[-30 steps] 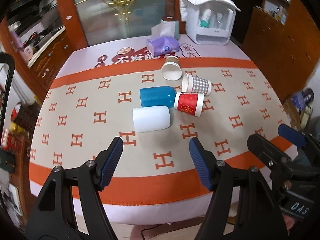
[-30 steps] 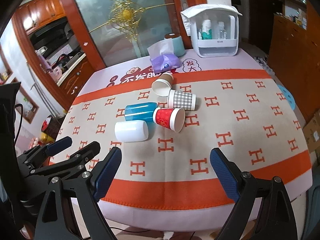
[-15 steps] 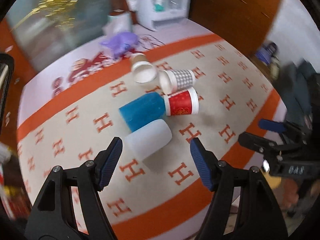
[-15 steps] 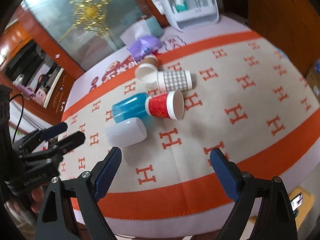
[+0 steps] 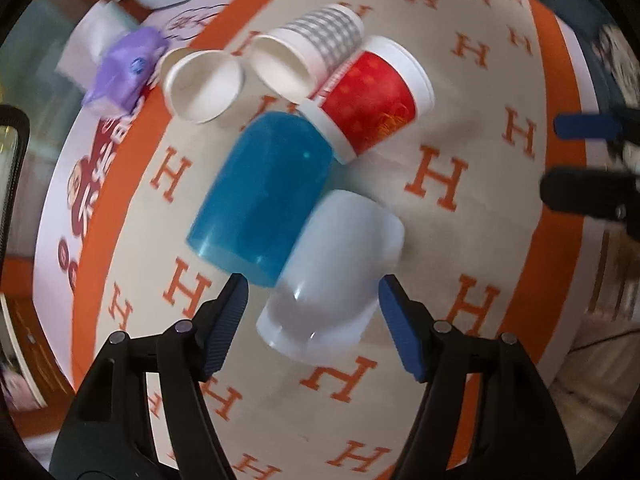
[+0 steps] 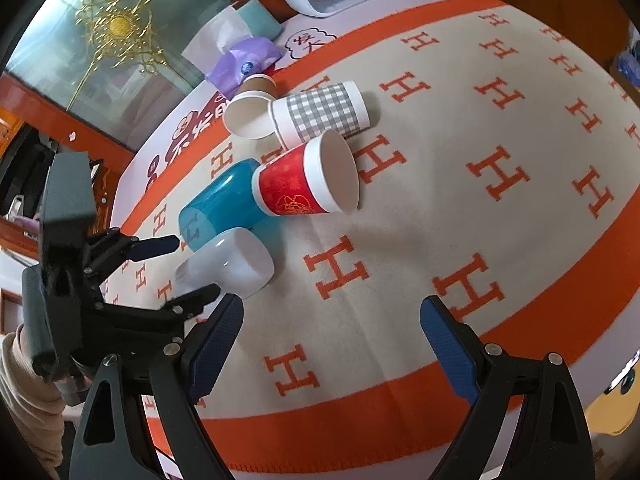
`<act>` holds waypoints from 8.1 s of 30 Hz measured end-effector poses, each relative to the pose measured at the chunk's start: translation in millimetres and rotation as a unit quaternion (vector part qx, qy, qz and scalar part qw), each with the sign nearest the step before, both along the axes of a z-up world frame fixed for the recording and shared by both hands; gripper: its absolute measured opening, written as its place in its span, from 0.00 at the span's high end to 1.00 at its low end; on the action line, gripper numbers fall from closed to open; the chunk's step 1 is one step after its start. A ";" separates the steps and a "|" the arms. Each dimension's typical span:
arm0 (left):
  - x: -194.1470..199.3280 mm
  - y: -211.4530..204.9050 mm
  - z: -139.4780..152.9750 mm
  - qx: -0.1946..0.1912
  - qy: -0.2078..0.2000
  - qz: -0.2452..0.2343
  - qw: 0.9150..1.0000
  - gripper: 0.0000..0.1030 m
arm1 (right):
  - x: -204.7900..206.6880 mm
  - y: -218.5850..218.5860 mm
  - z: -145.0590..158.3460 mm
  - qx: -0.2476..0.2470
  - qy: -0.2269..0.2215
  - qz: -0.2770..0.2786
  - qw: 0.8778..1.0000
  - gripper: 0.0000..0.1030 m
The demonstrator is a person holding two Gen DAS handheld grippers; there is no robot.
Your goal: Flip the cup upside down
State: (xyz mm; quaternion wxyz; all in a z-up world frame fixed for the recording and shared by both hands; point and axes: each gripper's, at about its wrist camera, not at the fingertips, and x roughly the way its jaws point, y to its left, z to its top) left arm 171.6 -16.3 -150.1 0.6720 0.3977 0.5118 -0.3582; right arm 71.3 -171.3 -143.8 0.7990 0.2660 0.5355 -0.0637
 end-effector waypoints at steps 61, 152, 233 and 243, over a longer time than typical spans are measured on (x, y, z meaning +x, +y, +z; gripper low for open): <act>-62.4 24.1 -9.8 -0.109 0.196 0.441 0.869 0.36 | -47.0 -35.4 -27.0 0.037 0.048 0.021 0.998 0.17; -120.8 114.6 -3.7 -0.195 -0.011 0.501 0.843 0.39 | 30.0 68.8 -59.3 0.094 0.074 0.259 0.958 0.37; -194.6 38.3 185.3 -0.222 -0.169 0.465 0.840 0.29 | -119.1 10.4 201.2 -0.136 -0.165 0.183 0.960 0.09; -194.7 40.1 181.0 -0.223 -0.165 0.476 0.835 0.29 | -118.8 11.1 195.8 -0.139 -0.159 0.189 0.959 0.09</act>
